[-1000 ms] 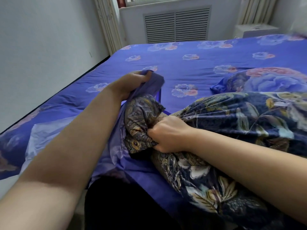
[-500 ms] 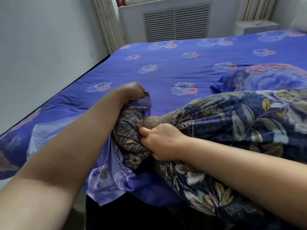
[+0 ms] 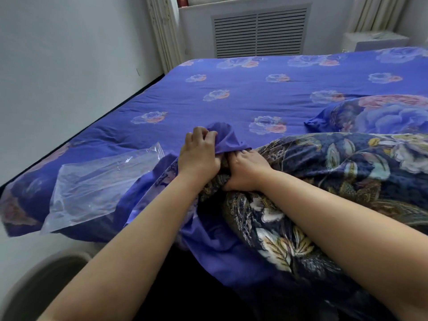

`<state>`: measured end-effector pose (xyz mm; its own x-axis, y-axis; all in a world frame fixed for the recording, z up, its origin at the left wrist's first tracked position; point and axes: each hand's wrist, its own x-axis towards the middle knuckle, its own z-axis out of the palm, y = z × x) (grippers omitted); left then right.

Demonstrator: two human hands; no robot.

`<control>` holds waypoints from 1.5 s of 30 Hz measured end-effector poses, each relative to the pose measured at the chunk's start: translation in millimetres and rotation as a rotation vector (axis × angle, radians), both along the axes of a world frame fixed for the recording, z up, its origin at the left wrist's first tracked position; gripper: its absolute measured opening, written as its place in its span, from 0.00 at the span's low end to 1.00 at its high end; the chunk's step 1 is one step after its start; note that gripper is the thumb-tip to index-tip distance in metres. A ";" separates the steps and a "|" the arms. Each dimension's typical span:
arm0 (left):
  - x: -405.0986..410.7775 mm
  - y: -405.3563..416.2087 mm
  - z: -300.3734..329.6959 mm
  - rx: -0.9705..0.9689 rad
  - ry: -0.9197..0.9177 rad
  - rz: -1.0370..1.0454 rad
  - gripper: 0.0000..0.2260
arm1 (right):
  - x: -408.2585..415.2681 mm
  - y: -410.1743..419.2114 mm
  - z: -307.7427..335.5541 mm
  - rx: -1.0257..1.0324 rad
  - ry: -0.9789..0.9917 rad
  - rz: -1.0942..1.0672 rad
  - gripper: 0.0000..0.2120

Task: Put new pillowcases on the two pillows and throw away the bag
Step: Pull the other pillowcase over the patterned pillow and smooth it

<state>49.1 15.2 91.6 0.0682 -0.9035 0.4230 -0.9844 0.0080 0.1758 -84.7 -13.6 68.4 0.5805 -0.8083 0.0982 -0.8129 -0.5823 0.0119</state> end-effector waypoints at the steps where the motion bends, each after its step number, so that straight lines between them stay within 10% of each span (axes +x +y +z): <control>1: 5.6 0.2 -3.1 -0.020 -0.051 0.022 0.16 | -0.2 1.8 -2.9 -0.035 -0.002 0.009 0.48; 11: -60.5 -8.8 46.1 0.207 1.183 -0.194 0.08 | -0.4 18.2 -6.9 -0.046 -0.044 0.115 0.44; 14: -75.8 6.2 27.1 0.282 1.223 -0.307 0.06 | -10.4 8.3 -5.3 0.023 0.009 0.063 0.36; 20: 8.9 27.2 -27.3 0.211 0.568 -0.031 0.20 | -9.0 8.3 -26.1 -0.012 -0.335 -0.112 0.44; 25: 15.6 46.9 -43.6 0.113 0.486 0.055 0.07 | -10.6 0.9 -23.2 -0.131 -0.235 -0.077 0.47; 30: -10.2 89.9 -94.4 -0.401 0.653 0.158 0.21 | -7.4 -18.8 0.4 -0.027 -0.029 -0.034 0.24; 33: -16.6 99.0 -133.2 -0.255 0.967 0.335 0.40 | 2.6 -21.0 10.4 0.072 -0.039 -0.057 0.16; 40: 44.4 52.3 -106.7 -0.060 1.679 0.135 0.18 | 49.6 -46.9 62.4 0.334 -0.312 -0.078 0.11; 45: 90.7 17.1 -72.1 -0.091 1.719 0.039 0.12 | 63.3 -53.7 74.8 0.543 -0.649 -0.175 0.05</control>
